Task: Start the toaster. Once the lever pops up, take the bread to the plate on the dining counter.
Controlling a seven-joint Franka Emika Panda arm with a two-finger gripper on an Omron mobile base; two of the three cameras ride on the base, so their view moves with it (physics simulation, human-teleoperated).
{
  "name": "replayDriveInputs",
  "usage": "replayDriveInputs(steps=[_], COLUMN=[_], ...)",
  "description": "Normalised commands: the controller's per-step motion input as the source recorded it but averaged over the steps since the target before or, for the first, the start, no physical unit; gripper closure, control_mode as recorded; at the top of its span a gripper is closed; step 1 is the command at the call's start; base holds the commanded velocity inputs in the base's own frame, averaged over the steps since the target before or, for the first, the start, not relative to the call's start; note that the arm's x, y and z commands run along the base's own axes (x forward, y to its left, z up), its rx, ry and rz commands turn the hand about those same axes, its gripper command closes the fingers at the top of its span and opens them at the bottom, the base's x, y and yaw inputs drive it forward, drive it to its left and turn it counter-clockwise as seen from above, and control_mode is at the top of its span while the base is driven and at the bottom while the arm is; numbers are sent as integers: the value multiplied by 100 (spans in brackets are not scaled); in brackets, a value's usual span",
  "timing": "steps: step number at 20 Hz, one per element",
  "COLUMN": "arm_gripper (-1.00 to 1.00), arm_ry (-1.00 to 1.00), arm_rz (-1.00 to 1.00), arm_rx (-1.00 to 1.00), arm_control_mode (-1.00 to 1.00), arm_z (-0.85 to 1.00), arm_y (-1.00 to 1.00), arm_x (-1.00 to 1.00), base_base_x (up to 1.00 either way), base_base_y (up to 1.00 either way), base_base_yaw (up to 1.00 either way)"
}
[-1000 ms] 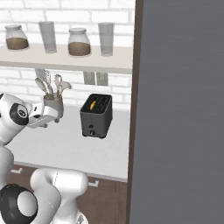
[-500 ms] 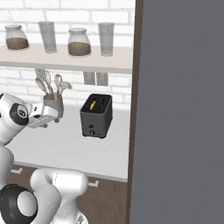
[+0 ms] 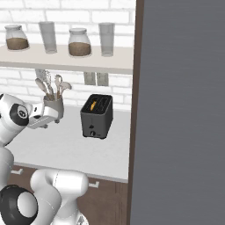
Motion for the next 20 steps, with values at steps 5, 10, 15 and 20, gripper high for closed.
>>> replayDriveInputs(steps=[5,10,15,20], arm_gripper=[-100,-100,-100,-100], arm_ry=[0,0,0,0], arm_rz=[0,0,0,0], arm_rx=[0,0,0,0], arm_control_mode=[-100,-100,-100,-100], arm_z=[0,0,0,0], arm_y=[0,0,0,0], arm_x=[0,0,0,0], base_base_x=[0,0,0,0], base_base_y=[0,0,0,0], base_base_yaw=[0,0,0,0])
